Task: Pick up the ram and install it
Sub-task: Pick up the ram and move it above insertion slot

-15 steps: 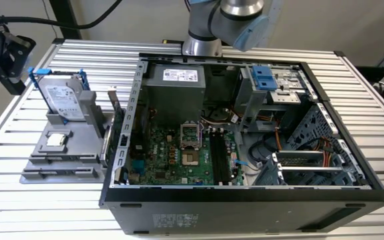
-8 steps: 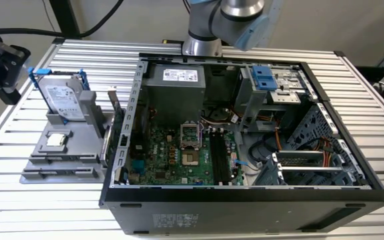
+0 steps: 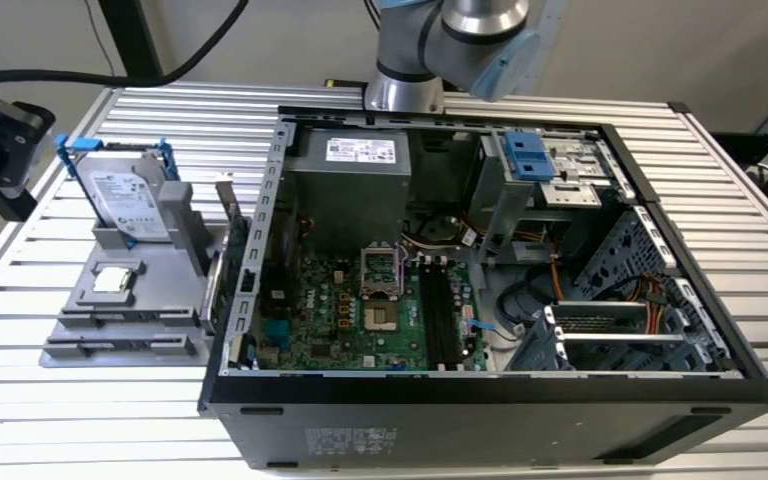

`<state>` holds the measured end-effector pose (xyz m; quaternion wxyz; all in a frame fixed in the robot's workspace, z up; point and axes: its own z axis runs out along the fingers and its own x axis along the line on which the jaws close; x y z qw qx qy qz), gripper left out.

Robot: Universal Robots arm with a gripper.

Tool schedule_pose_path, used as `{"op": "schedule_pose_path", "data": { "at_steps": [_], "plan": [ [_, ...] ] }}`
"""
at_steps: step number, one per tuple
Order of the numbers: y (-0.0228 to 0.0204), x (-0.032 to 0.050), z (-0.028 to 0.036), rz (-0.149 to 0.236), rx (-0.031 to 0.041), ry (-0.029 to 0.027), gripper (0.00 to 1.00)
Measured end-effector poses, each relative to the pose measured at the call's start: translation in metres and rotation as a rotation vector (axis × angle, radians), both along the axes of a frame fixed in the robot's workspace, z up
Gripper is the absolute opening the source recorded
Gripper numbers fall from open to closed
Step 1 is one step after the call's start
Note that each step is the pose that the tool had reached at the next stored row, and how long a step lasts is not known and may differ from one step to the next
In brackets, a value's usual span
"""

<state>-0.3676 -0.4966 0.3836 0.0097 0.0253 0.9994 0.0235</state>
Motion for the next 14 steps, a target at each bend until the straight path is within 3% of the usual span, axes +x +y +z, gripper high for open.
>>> {"op": "schedule_pose_path", "data": {
  "at_steps": [11, 14],
  "plan": [
    [0.0001, -0.0002, 0.0000, 0.000, -0.0023, 0.0005, 0.00],
    [0.0003, -0.0004, 0.0000, 0.038, -0.0024, 0.0004, 0.00]
  ]
}}
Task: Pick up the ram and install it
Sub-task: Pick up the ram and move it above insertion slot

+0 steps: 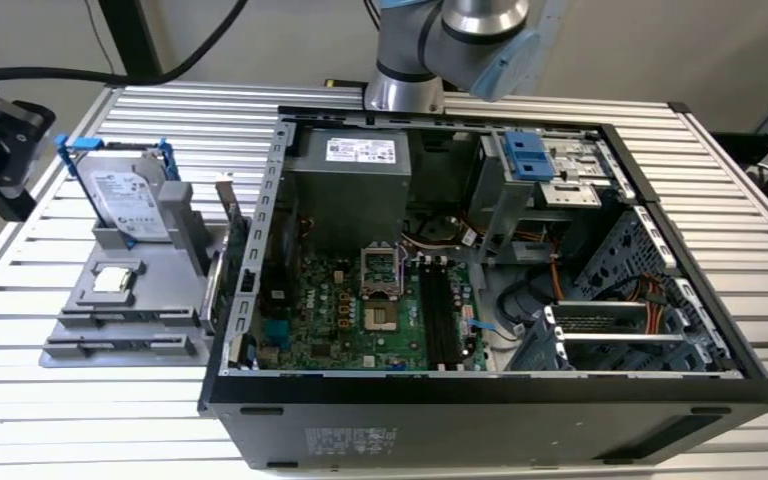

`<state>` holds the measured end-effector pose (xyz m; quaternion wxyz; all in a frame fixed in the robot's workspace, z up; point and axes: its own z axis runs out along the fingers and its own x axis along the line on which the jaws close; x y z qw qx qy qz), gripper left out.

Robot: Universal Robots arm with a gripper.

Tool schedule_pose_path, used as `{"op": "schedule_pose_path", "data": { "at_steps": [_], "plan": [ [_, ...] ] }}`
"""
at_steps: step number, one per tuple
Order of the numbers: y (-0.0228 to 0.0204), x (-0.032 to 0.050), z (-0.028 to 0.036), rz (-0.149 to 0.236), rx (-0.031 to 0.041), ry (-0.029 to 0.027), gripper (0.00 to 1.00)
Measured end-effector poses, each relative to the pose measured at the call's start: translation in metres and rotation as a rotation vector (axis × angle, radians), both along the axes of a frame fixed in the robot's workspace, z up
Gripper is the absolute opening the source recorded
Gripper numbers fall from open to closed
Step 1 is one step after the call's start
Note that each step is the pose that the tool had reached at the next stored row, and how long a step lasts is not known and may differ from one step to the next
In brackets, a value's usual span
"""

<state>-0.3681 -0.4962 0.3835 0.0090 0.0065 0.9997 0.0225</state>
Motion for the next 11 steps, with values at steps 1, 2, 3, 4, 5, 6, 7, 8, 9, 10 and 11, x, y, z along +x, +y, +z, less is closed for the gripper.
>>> {"op": "schedule_pose_path", "data": {
  "at_steps": [1, 2, 3, 4, 5, 6, 7, 8, 9, 10, 11],
  "plan": [
    [0.0000, 0.0000, 0.0001, 0.018, -0.0001, 0.0001, 0.00],
    [-0.0001, 0.0000, 0.0000, 0.036, 0.0000, 0.0001, 0.00],
    [0.0000, 0.0000, 0.0000, 0.054, 0.0000, 0.0000, 0.00],
    [0.0000, 0.0000, -0.0001, 0.072, 0.0001, -0.0001, 0.00],
    [0.0000, 0.0000, 0.0000, 0.090, 0.0001, -0.0001, 0.00],
    [0.0000, 0.0000, -0.0001, 0.109, 0.0001, 0.0000, 0.00],
    [0.0000, 0.0000, 0.0000, 0.127, 0.0000, 0.0000, 0.00],
    [0.0000, 0.0000, 0.0000, 0.145, 0.0000, 0.0000, 0.00],
    [0.0000, 0.0000, 0.0000, 0.163, 0.0000, 0.0000, 0.00],
    [0.0000, 0.0000, 0.0000, 0.181, 0.0001, 0.0000, 0.00],
    [0.0000, 0.0000, 0.0000, 0.200, 0.0000, 0.0000, 0.00]
  ]
}}
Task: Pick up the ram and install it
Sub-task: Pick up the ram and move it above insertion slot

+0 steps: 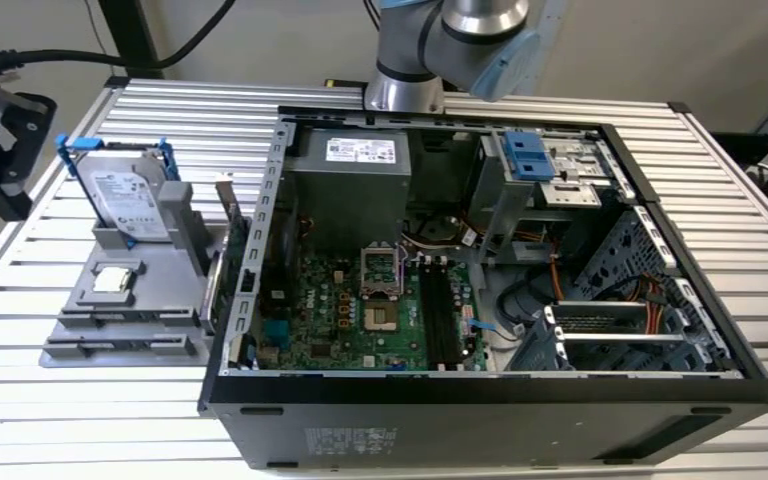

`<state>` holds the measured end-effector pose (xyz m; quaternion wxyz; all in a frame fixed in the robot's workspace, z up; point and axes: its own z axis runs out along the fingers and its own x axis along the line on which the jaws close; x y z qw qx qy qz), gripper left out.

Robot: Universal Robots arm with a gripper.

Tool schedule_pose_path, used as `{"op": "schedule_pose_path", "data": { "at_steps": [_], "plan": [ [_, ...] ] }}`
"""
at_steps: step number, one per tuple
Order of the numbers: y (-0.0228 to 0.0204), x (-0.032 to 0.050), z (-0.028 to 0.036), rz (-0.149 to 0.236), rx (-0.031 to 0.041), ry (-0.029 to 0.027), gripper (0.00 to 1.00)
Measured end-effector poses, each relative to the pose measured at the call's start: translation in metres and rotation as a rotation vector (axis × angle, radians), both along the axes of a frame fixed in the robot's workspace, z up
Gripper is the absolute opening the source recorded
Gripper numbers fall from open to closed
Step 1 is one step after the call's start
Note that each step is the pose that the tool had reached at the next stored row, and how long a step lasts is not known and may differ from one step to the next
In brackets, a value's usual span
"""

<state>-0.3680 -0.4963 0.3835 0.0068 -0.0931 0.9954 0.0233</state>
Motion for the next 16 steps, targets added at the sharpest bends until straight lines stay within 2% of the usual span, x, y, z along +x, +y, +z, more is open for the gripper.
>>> {"op": "schedule_pose_path", "data": {
  "at_steps": [13, 16],
  "plan": [
    [0.0000, 0.0000, 0.0000, 0.236, -0.0014, 0.0000, 0.00],
    [0.0000, 0.0000, 0.0000, 0.275, -0.0032, 0.0003, 0.00]
  ]
}}
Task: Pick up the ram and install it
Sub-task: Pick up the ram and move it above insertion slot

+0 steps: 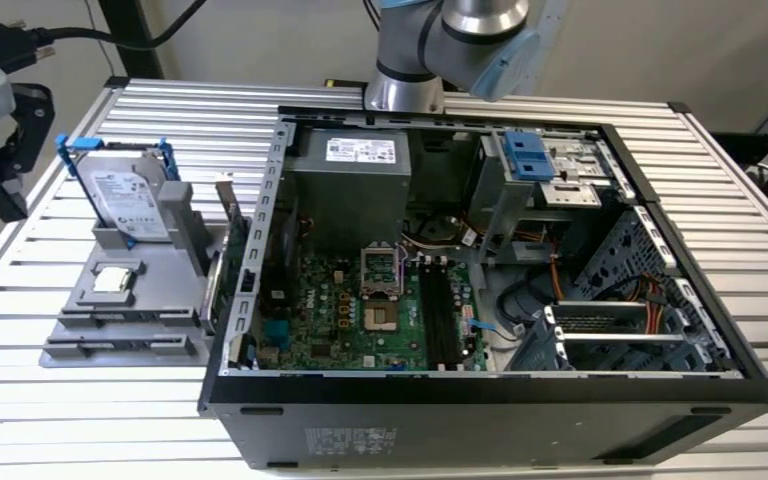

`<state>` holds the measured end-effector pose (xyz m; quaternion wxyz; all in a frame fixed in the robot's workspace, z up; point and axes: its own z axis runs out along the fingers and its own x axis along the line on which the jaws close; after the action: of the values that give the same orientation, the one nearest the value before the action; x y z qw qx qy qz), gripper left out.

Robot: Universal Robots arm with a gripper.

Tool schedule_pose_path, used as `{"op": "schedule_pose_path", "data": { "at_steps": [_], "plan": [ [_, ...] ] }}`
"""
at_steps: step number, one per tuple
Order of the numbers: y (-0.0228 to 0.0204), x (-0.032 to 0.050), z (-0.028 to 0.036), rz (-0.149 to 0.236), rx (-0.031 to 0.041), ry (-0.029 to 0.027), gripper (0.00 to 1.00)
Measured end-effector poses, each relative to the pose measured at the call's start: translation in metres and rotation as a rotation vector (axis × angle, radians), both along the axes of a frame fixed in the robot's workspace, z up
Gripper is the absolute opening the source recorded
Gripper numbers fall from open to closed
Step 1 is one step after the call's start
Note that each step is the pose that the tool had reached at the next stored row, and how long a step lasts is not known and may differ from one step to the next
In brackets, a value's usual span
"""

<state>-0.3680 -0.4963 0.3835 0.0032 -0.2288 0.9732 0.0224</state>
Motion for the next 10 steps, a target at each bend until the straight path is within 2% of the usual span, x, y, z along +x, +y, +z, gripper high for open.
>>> {"op": "schedule_pose_path", "data": {
  "at_steps": [2, 10],
  "plan": [
    [0.0000, 0.0000, 0.0000, 0.019, -0.0007, -0.0001, 0.00],
    [0.0000, 0.0000, 0.0000, 0.020, -0.0005, -0.0002, 0.00]
  ]
}}
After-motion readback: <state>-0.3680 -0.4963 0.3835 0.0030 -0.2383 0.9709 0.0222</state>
